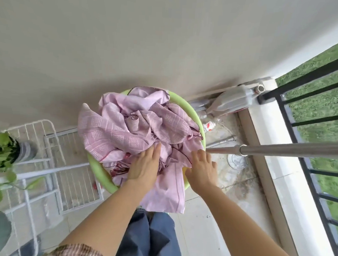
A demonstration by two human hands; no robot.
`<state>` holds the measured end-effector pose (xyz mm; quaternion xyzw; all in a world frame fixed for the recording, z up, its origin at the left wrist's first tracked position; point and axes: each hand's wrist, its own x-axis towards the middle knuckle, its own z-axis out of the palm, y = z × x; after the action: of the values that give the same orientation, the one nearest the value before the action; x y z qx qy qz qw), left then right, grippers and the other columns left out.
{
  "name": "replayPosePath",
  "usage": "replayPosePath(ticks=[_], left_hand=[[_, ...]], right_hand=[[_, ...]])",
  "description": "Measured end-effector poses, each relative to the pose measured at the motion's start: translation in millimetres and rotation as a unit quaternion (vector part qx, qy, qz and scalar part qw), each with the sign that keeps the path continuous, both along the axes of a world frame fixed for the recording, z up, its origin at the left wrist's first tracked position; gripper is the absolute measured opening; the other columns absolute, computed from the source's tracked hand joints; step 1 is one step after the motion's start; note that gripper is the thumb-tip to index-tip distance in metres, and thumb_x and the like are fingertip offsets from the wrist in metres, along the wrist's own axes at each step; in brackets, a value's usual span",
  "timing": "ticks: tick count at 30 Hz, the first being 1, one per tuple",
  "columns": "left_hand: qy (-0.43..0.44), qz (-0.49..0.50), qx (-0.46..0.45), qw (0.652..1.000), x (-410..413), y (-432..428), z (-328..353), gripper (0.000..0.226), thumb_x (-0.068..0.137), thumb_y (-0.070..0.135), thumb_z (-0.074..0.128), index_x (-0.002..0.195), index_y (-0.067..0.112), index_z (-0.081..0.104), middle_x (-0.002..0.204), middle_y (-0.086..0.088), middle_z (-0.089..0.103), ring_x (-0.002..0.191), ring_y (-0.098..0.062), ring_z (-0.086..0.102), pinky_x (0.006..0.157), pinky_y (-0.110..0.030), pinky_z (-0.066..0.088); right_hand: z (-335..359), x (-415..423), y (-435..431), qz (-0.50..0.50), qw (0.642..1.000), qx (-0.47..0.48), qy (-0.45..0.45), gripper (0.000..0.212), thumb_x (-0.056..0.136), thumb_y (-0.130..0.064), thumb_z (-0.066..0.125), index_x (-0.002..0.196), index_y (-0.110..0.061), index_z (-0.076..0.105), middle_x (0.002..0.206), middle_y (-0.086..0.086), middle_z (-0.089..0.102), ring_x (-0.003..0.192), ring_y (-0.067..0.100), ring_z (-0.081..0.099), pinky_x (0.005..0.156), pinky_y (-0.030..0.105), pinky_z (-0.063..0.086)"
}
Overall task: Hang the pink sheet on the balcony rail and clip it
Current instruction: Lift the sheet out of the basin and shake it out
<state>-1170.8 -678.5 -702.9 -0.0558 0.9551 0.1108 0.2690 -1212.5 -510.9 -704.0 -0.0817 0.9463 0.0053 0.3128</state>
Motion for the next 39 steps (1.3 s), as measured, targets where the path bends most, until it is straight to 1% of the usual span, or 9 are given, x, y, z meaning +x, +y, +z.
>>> replayPosePath(ticks=[7,12,19,24,27,32,35,37,39], left_hand=[[0.023,0.1,0.1,0.99,-8.8,-12.0,-4.7,0.04,0.093,0.009,0.048,0.128,0.024,0.059,0.117,0.0,0.057,0.102,-0.025,0.059,0.083,-0.036,0.049],[0.136,0.194,0.204,0.95,12.4,-34.7,47.5,0.031,0.086,0.004,0.063,0.113,0.019,0.07,0.093,0.005,0.049,0.078,-0.014,0.055,0.07,-0.02,0.042],[0.108,0.302,0.22,0.921,24.3,-40.1,113.6,0.028,0.092,0.007,0.054,0.116,0.01,0.068,0.115,-0.006,0.065,0.098,-0.016,0.058,0.081,-0.016,0.038],[-0.086,0.26,0.247,0.93,34.4,-40.5,136.8,0.035,0.086,0.011,0.056,0.119,0.021,0.06,0.112,0.0,0.067,0.103,-0.023,0.064,0.086,-0.032,0.051],[-0.025,0.326,0.27,0.906,30.1,-32.9,163.0,0.073,0.076,0.005,0.061,0.141,0.024,0.032,0.127,-0.005,0.053,0.109,-0.025,0.059,0.08,-0.037,0.055],[-0.014,0.127,0.28,0.951,31.9,-17.5,214.1,0.106,0.072,0.029,0.076,0.146,0.05,0.002,0.157,0.017,-0.012,0.144,-0.016,-0.006,0.114,-0.052,0.002],[-0.002,0.102,0.313,0.944,33.2,-11.0,236.5,0.057,0.085,0.039,0.063,0.137,0.04,0.042,0.145,0.007,0.037,0.135,-0.014,0.031,0.109,-0.042,0.029],[0.059,0.138,0.384,0.911,29.0,-11.7,262.4,0.024,0.093,0.024,0.054,0.116,0.029,0.062,0.102,0.014,0.063,0.093,-0.005,0.056,0.081,-0.024,0.041],[0.096,0.166,0.413,0.89,24.8,-17.5,295.0,0.031,0.094,0.011,0.048,0.108,0.032,0.066,0.093,0.014,0.069,0.087,-0.002,0.061,0.076,-0.017,0.045]], right_hand=[[-8.2,-1.0,1.0,-0.107,0.989,-0.104,0.021,0.02,0.097,-0.025,0.042,0.093,-0.014,0.057,0.103,0.004,0.055,0.102,0.028,0.049,0.08,0.038,0.036],[60.4,-16.2,-5.8,-0.346,0.887,-0.301,0.048,0.029,0.099,-0.027,0.039,0.077,-0.01,0.045,0.064,0.001,0.05,0.06,0.019,0.045,0.053,0.031,0.034],[163.0,-29.1,-1.3,-0.484,0.698,-0.527,0.029,0.029,0.097,-0.031,0.046,0.078,-0.009,0.051,0.075,0.009,0.042,0.071,0.023,0.039,0.068,0.04,0.034],[244.9,-30.1,8.2,-0.42,0.67,-0.612,0.022,0.041,0.095,-0.03,0.054,0.066,-0.006,0.039,0.064,0.006,0.036,0.059,0.021,0.032,0.059,0.029,0.027],[281.5,-21.6,6.1,-0.336,0.706,-0.622,-0.049,0.048,0.089,-0.036,0.06,0.073,0.006,0.041,0.078,0.011,0.043,0.076,0.026,0.038,0.069,0.041,0.029],[322.8,9.3,-10.1,-0.282,0.68,-0.651,-0.187,0.044,0.089,-0.027,0.061,0.092,0.017,0.056,0.092,0.026,0.062,0.085,0.035,0.058,0.077,0.034,0.048],[358.4,8.8,-19.0,-0.232,0.676,-0.671,-0.198,0.059,0.08,-0.036,0.068,0.083,0.018,0.045,0.084,0.021,0.052,0.077,0.029,0.051,0.069,0.03,0.043],[385.5,3.5,-23.2,-0.2,0.67,-0.692,-0.181,0.051,0.082,-0.033,0.065,0.082,0.015,0.048,0.077,0.018,0.053,0.07,0.024,0.056,0.064,0.028,0.045],[413.9,-3.9,-26.4,-0.183,0.647,-0.722,-0.164,0.039,0.085,-0.027,0.061,0.077,0.01,0.053,0.072,0.015,0.054,0.064,0.02,0.055,0.061,0.027,0.044]])
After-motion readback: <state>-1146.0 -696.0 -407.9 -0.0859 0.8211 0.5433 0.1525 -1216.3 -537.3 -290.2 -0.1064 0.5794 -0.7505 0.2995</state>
